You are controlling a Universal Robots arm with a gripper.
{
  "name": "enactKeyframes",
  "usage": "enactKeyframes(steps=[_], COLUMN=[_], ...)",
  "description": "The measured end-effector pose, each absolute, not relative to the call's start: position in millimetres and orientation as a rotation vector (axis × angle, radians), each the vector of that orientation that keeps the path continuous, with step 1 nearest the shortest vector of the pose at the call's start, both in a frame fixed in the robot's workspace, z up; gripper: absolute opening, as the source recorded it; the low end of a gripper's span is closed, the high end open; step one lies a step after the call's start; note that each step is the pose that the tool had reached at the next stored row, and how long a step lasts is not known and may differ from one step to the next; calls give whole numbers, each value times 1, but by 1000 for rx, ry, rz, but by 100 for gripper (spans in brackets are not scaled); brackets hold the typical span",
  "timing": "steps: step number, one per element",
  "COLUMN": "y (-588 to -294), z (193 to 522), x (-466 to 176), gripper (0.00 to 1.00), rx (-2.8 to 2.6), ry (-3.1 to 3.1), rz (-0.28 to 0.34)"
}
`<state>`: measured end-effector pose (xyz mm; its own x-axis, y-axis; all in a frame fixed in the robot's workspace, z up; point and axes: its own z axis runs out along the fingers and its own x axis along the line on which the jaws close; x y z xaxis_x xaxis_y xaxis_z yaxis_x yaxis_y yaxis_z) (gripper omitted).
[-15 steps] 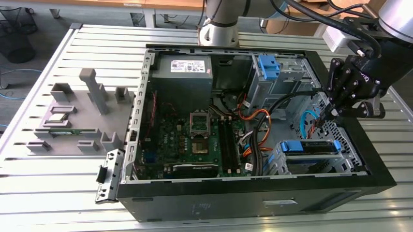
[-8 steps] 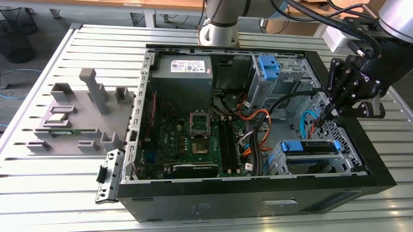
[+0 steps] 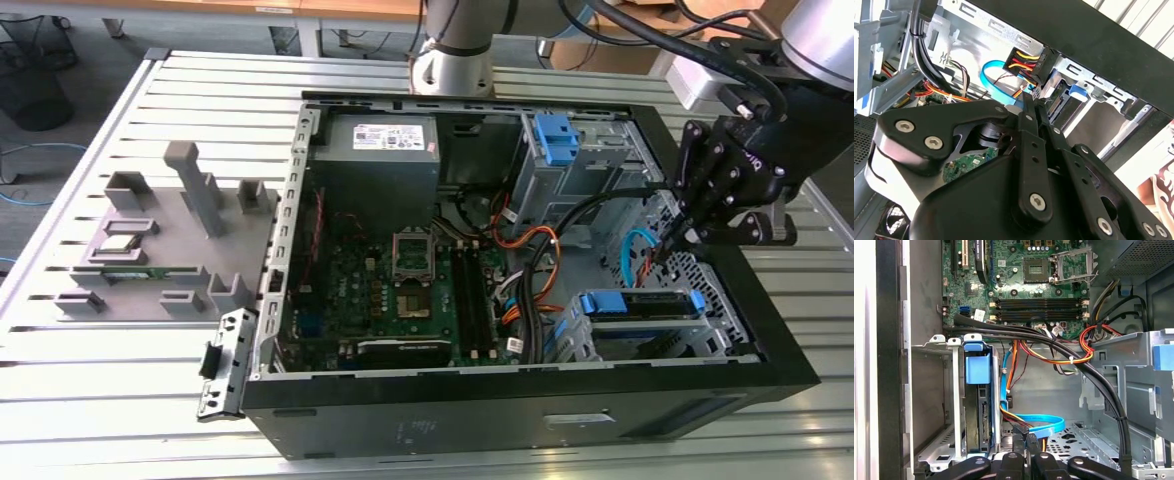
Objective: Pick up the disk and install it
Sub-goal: 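Insert the first disk wire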
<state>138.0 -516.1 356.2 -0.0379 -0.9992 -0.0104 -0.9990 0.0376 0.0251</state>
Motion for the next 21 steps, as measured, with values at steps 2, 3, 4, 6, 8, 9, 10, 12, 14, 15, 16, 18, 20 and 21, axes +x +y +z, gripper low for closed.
enactKeyframes(steps=[2, 3, 4, 6, 8, 9, 10, 12, 14, 15, 16, 18, 20, 21], y=[-516, -516, -516, -516, -516, -516, -516, -516, -516, -516, -516, -516, -516, -516], z=[353, 352, 352, 352, 352, 352, 352, 352, 352, 352, 352, 352, 351, 351], x=[138, 138, 138, 138, 138, 138, 138, 138, 138, 138, 137, 136, 133, 132], gripper=[18, 18, 18, 18, 18, 18, 24, 24, 31, 31, 31, 31, 31, 31], rx=[2170, 2169, 2169, 2169, 2169, 2169, 2169, 2169, 2169, 2168, 2168, 2167, 2167, 2166], ry=[-2254, -2253, -2253, -2253, -2253, -2253, -2253, -2253, -2253, -2252, -2252, -2251, -2251, -2251], rz=[-35, -32, -32, -32, -32, -32, -32, -32, -32, -31, -30, -29, -28, -27])
